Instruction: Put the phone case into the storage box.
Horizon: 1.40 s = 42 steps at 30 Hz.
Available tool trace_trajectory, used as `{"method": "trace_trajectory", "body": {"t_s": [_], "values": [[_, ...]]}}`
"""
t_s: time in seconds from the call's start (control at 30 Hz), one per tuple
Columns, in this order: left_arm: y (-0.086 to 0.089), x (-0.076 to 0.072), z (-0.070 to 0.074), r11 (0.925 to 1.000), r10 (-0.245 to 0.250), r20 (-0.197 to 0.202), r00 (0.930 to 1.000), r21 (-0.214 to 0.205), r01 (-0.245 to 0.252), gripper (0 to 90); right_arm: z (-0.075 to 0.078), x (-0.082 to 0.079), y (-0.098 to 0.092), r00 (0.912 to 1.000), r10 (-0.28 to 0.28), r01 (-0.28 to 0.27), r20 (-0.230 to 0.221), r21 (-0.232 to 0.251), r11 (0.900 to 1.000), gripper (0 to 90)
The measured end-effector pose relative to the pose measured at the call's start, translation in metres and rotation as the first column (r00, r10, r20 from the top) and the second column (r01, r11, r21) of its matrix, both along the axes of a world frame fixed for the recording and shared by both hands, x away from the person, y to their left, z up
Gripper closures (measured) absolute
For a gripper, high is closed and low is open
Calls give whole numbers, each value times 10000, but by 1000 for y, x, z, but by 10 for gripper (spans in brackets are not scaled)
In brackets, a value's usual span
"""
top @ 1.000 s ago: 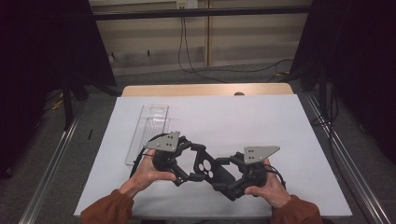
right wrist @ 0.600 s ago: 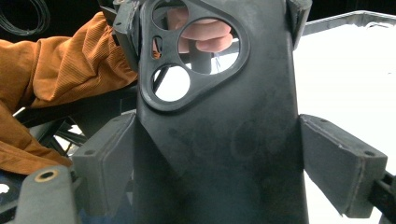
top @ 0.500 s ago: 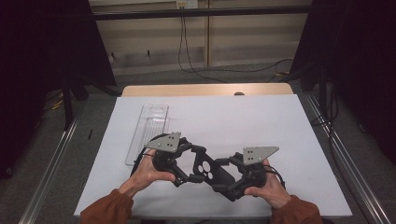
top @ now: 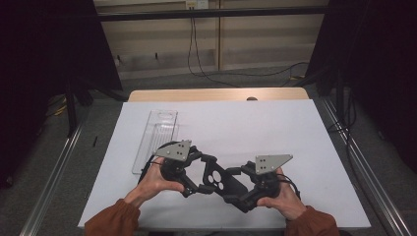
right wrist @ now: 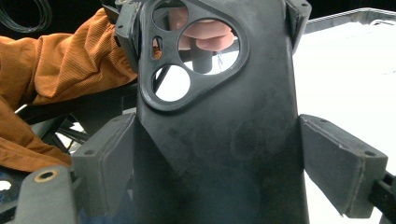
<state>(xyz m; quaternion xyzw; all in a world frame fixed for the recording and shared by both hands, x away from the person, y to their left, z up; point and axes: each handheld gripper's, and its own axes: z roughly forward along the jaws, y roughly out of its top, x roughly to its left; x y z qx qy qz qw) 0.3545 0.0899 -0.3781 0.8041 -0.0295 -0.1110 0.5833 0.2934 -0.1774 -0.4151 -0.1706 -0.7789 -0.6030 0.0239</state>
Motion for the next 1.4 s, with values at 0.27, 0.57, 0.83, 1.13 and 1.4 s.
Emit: {"method": "trace_trajectory", "body": {"t_s": [0.27, 0.57, 0.83, 1.13, 1.4], "values": [[-1, 0, 0, 10000, -13, -42, 10000, 47, 13, 127, 0, 0, 0, 10000, 57, -57, 32, -27, 10000, 146], [-3, -3, 3, 9997, 78, 41, 10000, 218, -79, 142, 1, 0, -1, 9998, 91, -87, 158, -218, 9997, 144], [-4, -3, 5, 9992, 309, -75, 9995, 256, -307, 147, 2, 1, -2, 9996, -47, 52, 277, -175, 9998, 137], [-3, -3, 7, 9965, 757, -35, 9971, 370, -756, 148, 3, 1, -3, 9990, -370, 373, 245, -122, 9992, 79], [4, 1, 11, 9901, 1358, -37, 9907, 370, -1356, 149, 4, 1, -6, 9968, -771, 771, 189, 10, 9970, 21]]}}
